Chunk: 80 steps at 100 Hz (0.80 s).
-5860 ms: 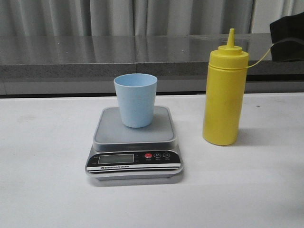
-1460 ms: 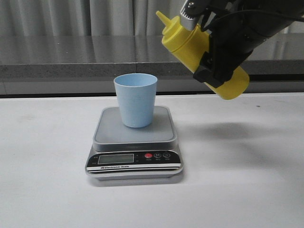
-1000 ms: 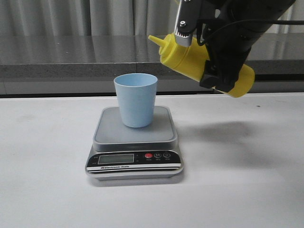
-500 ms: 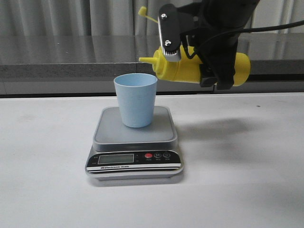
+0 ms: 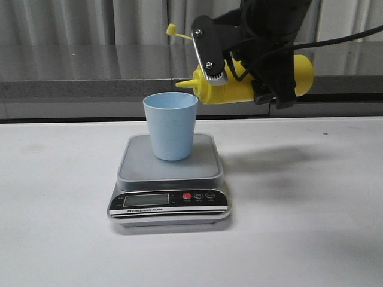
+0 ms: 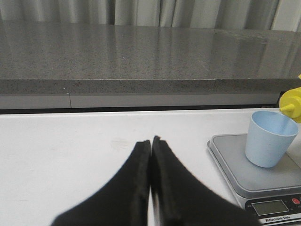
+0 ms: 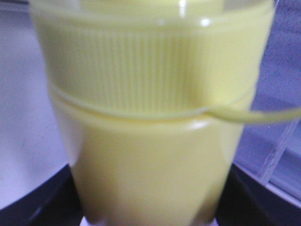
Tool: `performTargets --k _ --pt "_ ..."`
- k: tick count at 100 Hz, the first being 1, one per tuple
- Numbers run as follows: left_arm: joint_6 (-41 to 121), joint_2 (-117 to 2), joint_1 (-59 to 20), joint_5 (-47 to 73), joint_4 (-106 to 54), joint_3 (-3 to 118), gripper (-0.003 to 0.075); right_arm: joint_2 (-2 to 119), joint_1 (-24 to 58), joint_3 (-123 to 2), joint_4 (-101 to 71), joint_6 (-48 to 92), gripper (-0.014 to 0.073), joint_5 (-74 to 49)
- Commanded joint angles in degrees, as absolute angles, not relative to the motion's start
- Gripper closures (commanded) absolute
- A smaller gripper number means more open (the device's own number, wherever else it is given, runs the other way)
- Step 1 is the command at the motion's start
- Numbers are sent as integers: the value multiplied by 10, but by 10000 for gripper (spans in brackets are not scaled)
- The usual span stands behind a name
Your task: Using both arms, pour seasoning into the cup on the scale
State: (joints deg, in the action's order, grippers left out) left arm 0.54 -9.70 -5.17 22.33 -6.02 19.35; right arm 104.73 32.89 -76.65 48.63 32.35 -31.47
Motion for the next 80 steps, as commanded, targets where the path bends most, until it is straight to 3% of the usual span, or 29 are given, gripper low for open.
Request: performTargets --k 1,44,80 --pt "0 -102 -50 175 -65 210 740 1021 328 -787 512 326 358 -307" --pt "0 -102 -50 175 -65 210 740 1019 328 -787 512 254 358 -305" --pt "0 -102 -50 175 -65 210 740 989 320 -786 496 75 358 -231"
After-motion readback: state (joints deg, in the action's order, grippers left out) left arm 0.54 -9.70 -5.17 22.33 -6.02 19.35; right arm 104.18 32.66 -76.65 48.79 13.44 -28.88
